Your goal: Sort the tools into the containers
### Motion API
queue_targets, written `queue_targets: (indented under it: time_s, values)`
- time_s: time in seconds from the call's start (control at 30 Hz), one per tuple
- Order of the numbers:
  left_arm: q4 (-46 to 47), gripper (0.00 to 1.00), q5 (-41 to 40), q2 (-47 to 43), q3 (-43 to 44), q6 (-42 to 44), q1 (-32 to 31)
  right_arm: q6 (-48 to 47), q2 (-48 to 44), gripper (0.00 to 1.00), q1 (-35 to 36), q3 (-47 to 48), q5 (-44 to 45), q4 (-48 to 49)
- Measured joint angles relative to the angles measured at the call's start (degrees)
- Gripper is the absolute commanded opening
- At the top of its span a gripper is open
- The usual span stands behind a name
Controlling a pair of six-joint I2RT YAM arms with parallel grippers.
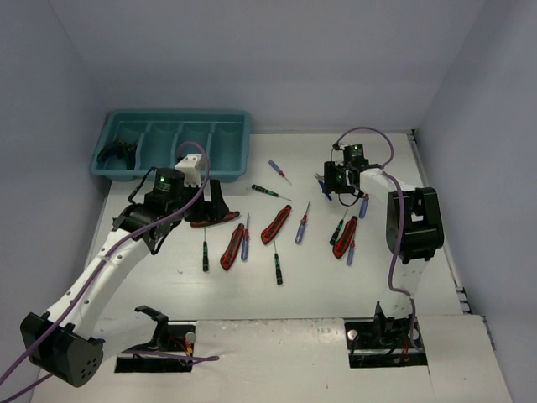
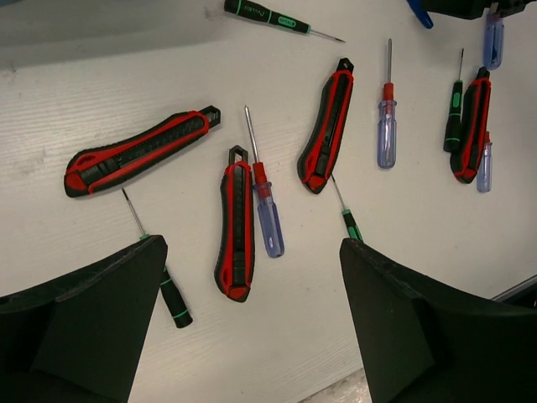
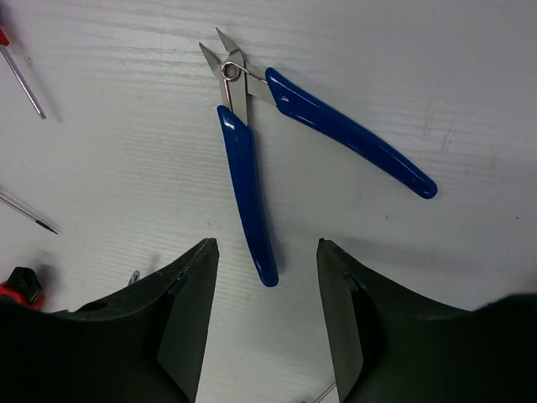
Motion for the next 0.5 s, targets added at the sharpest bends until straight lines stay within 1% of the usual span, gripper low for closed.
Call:
queue_targets:
  time_s: [0.2,0.33,0.37,0.43,0.5]
  values:
    - [-0.88,0.82,-0.53,-0.61,-1.73,-1.39,-0.28,-0.98,2.07,0.42,1.63,0.32,0.82,0.12]
    - [-1.03,0.82,-0.57,-0.80,-1.74,-1.78,-0.28,-1.58,2.77,0.37,3.00,0.56,2.68,0.79]
    - [-1.03,0.82,-0.59,-0.82,-1.74,-1.85,-0.28,-1.72,2.92,0.35,3.36,0.60,3.23,0.87]
    - [-1.05,0.82,-0.59,-0.85,-1.74,-2.01,-0.28,-1.98,3.15,0.23,3.96,0.78,4.74,1.02]
    - [-1.06,0.82,-0.59,-0.88,-1.78,-2.26,-0.28,-2.16,3.34,0.15,4.27,0.89,6.08,1.23]
